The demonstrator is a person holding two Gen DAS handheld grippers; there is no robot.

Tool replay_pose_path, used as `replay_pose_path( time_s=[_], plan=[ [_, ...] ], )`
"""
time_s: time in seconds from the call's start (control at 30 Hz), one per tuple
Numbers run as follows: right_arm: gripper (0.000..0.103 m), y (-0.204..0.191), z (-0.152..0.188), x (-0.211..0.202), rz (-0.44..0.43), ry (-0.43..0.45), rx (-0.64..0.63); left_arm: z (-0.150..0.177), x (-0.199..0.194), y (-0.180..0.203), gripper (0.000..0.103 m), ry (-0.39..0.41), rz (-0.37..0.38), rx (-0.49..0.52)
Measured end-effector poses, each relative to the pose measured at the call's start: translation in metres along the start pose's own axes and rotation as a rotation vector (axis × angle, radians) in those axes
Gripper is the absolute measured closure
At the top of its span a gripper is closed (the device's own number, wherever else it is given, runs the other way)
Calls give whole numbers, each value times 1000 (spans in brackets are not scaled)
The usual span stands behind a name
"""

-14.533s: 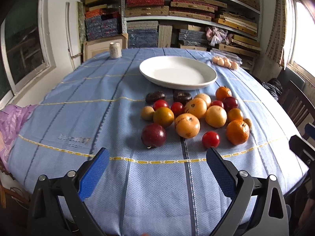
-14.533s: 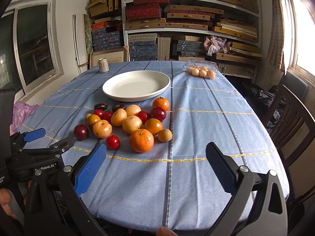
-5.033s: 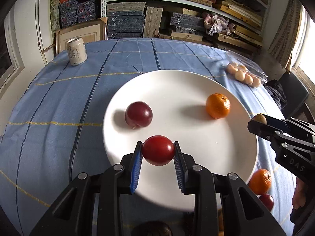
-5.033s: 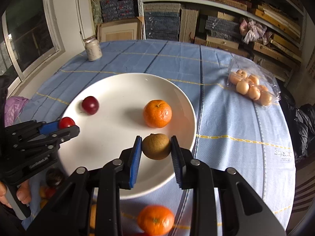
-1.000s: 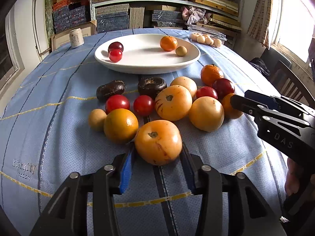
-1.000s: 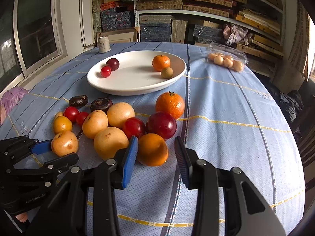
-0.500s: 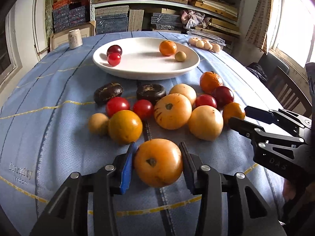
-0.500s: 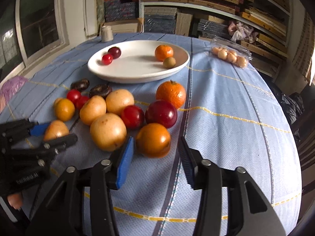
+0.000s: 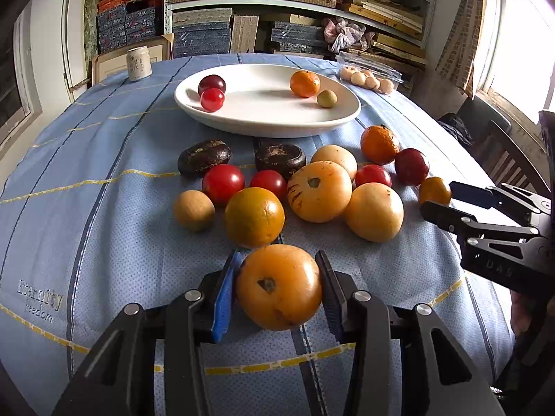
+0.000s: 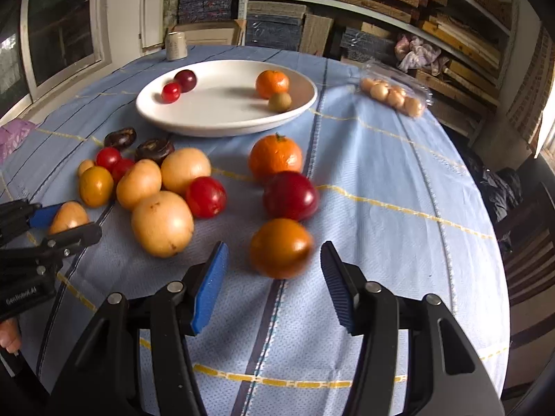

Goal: Organize fruits
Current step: 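Carry the persimmons toward the white plate with both tools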

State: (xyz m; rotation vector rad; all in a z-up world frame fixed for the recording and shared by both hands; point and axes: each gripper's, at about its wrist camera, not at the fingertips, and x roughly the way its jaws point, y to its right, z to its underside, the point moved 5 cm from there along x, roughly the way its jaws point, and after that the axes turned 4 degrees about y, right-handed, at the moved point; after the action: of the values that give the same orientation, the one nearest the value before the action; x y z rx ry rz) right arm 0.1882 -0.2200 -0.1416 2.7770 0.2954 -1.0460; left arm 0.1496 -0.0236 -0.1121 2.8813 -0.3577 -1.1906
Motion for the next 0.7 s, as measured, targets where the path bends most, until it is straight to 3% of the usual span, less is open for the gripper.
replay_pose_path(
  time_s=[0.2,0.33,0.7],
  plan=[
    [49,8,-5,16,8,-17,28,-1,0,0,59,0,5,-4],
    [64,7,-3,24,-11,-41,36,-1,-1,0,59,1,10,-7],
    [65,-13,5,0,-50,17,-14,1,-1,-1,59,-1,23,-16]
  ],
)
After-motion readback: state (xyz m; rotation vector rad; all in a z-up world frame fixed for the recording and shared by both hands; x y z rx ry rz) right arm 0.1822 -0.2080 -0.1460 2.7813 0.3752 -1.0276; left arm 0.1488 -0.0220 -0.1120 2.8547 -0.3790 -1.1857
